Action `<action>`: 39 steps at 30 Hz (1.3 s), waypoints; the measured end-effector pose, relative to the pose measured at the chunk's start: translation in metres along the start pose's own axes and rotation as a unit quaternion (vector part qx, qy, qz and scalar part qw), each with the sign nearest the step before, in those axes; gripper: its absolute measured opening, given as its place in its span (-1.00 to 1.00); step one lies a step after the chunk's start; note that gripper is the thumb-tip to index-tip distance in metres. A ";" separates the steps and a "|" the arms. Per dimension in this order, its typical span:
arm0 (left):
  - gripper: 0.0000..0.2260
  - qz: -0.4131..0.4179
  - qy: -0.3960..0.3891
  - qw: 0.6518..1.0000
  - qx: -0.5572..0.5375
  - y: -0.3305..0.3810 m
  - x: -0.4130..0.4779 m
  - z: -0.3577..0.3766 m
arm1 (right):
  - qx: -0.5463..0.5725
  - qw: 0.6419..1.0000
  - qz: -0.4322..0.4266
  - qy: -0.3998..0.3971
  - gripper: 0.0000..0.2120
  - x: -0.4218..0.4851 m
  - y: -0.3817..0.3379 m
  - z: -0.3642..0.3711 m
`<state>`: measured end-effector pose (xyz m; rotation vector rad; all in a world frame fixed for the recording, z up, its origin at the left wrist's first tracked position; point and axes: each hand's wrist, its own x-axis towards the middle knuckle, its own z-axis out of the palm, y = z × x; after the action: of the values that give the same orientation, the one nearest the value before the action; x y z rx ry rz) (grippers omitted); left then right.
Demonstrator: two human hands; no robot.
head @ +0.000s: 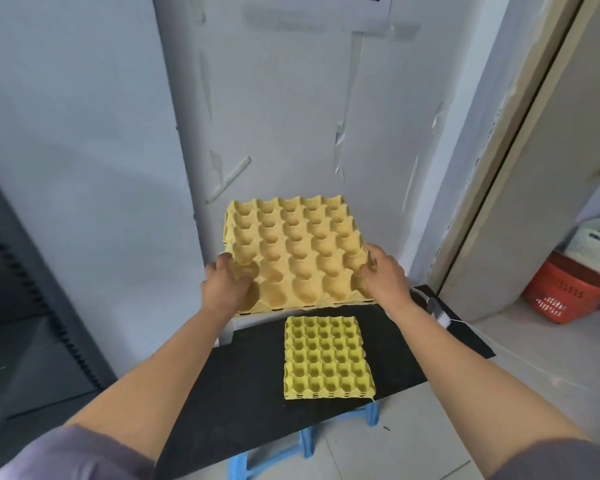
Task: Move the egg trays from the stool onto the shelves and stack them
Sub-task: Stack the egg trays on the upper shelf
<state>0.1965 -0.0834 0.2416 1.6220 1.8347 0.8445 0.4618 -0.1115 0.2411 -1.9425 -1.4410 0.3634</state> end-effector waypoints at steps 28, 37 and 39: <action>-0.51 -0.033 0.121 0.992 0.027 -0.172 -0.206 -0.292 | -0.028 0.991 -0.101 -0.084 -0.52 -0.260 -0.231 0.064; -0.53 -0.086 0.192 0.977 0.034 -0.228 -0.289 -0.344 | -0.021 0.976 -0.161 -0.144 -0.55 -0.332 -0.275 0.090; -0.53 -0.102 0.214 0.971 0.026 -0.240 -0.307 -0.359 | -0.008 0.972 -0.173 -0.159 -0.55 -0.348 -0.289 0.099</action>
<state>-0.1898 -0.4424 0.2935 1.3209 2.2868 1.1248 0.0712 -0.3533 0.3019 -1.6533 -1.9561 0.5170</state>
